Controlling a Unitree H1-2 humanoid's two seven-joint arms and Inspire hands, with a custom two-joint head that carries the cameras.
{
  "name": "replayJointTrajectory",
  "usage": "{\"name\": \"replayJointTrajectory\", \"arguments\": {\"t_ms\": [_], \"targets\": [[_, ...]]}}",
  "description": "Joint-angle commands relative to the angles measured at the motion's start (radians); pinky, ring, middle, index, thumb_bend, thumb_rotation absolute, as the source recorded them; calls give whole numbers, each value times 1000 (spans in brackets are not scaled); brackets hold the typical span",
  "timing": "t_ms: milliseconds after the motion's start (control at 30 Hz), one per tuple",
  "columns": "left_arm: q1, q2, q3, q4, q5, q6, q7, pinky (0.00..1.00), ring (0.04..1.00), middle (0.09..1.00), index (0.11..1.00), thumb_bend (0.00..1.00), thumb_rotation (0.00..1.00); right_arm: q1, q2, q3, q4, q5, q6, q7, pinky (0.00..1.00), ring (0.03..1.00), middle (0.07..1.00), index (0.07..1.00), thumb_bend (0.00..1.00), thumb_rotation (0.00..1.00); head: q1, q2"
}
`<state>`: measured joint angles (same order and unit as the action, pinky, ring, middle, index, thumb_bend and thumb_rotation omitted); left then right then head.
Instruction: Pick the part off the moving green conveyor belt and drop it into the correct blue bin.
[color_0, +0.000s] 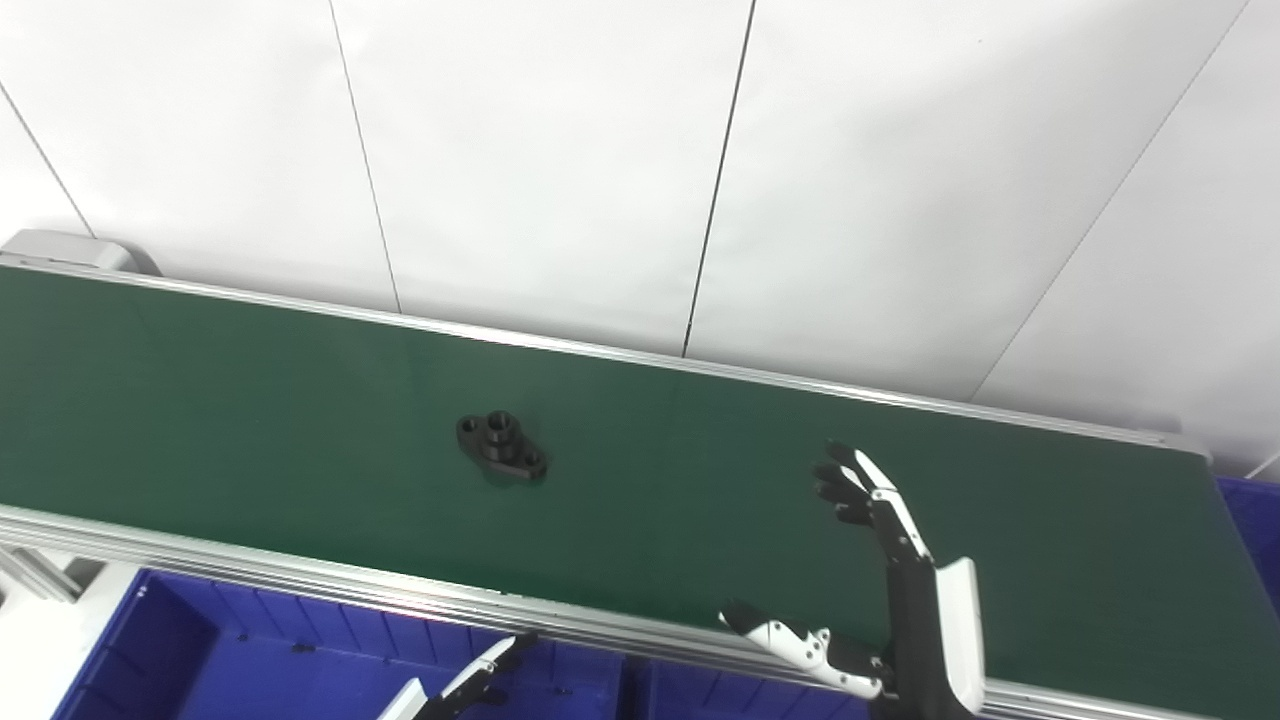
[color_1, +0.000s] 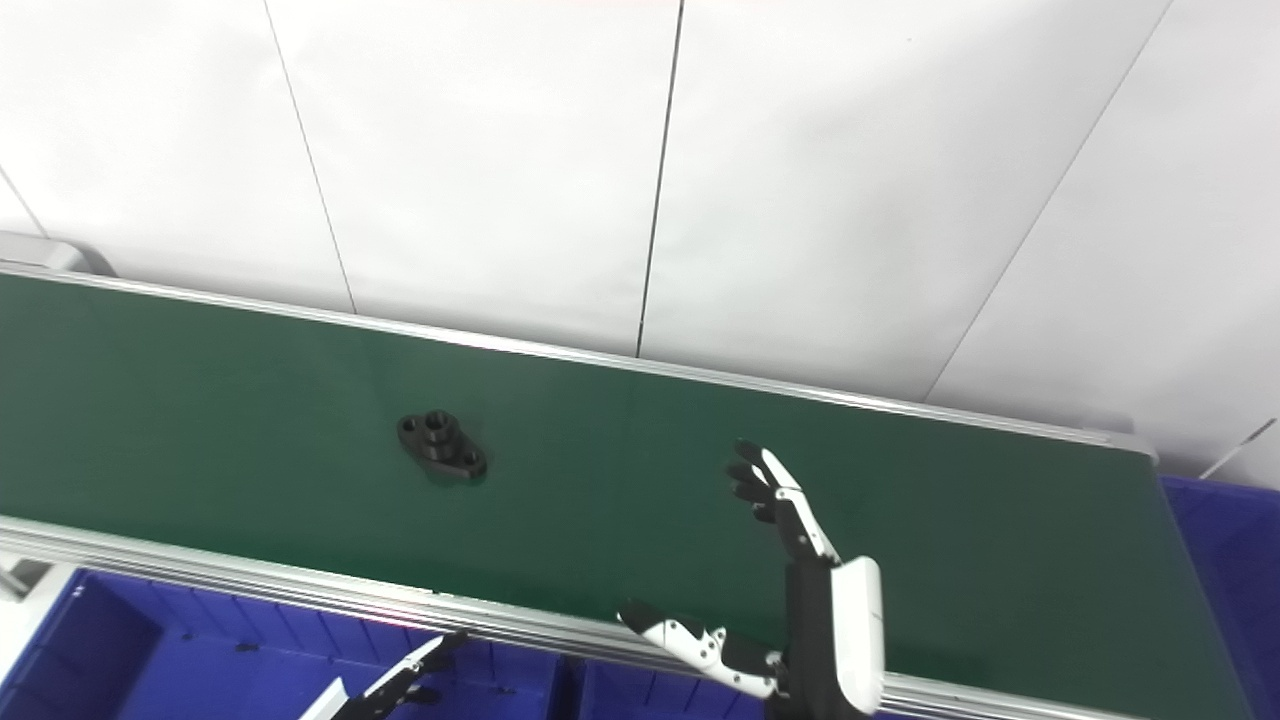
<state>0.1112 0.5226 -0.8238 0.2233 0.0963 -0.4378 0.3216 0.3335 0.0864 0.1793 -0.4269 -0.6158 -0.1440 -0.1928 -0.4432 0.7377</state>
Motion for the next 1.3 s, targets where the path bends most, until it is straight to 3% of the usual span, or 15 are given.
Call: {"name": "replayJointTrajectory", "arguments": {"t_ms": [0,267,433,667,833,1033,1267], "targets": [[1,11,34,-31,-18,-32,-31,818,874,907,917,913,551,-33,18,-5,-28,-16,42,17,708,737,775,846,825,423,-15,16],[27,0,122,-46,-43,-32,-153,864,902,929,946,888,592,-138,24,-15,-19,-50,161,77,691,740,773,839,817,386,-26,52],[47,-2,177,-65,-46,-32,-208,823,873,911,926,896,606,-207,14,-16,-9,-72,243,133,667,725,769,840,823,367,-29,103],[104,10,269,-134,-69,-32,-330,800,862,909,922,943,622,-311,3,1,28,-110,321,192,669,726,771,843,838,377,-34,133],[154,6,328,-181,-88,-32,-417,762,843,898,921,927,599,-361,-3,21,56,-134,358,214,644,720,762,838,850,387,-40,137],[233,-18,419,-233,-122,-32,-544,806,864,906,913,944,577,-410,-26,38,105,-160,370,238,607,680,743,823,851,404,-58,125],[279,-71,477,-260,-119,-32,-617,797,851,889,903,926,540,-459,-56,59,168,-185,384,250,616,683,731,808,857,375,-15,114]]}}
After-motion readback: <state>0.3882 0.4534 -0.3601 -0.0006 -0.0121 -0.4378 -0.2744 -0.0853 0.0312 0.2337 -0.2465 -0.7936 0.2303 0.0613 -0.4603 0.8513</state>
